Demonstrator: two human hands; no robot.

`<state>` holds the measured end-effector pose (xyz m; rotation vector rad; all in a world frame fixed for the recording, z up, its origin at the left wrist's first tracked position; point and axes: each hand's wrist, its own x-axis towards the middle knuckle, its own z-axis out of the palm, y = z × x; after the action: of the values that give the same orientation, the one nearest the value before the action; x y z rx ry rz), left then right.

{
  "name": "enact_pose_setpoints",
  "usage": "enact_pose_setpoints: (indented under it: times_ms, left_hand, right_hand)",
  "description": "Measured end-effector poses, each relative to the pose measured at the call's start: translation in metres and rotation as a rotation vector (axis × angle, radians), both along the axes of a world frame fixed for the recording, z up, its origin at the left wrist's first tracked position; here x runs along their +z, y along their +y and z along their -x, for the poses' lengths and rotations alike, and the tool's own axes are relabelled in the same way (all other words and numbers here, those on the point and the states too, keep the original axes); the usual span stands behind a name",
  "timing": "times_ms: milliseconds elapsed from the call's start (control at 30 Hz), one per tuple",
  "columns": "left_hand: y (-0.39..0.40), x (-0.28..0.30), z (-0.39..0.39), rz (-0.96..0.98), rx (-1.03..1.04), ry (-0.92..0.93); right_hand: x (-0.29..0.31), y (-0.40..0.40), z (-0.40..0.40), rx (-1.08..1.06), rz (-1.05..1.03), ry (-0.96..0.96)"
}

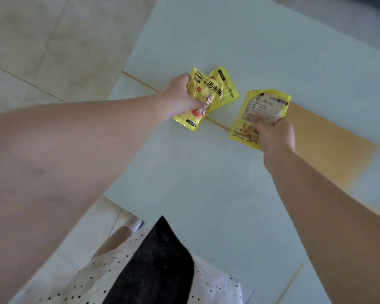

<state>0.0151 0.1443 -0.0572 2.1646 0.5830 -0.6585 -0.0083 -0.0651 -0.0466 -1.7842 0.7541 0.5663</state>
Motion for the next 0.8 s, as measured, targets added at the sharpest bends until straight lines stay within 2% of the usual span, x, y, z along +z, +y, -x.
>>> enact_pose_setpoints:
  times_ms: [167, 333, 467, 667, 800]
  left_hand:
    - [-0.028, -0.008, -0.02, -0.355, -0.296, -0.05]
    - [-0.039, -0.012, -0.014, -0.444, -0.326, -0.09]
    - [-0.047, -0.008, -0.001, -0.319, -0.206, -0.092]
    - [-0.062, 0.018, 0.04, 0.066, 0.096, -0.039]
    - [-0.076, 0.038, 0.068, 0.204, 0.086, 0.104]
  right_hand:
    - [-0.002, -0.011, -0.004, -0.038, -0.037, 0.024]
    - [-0.006, -0.015, 0.002, -0.049, -0.039, 0.046]
    - [-0.005, -0.02, 0.015, -0.093, -0.074, 0.04]
    - [0.021, -0.035, 0.057, -0.203, -0.124, 0.046]
    - [0.041, -0.054, 0.102, -0.348, -0.136, 0.061]
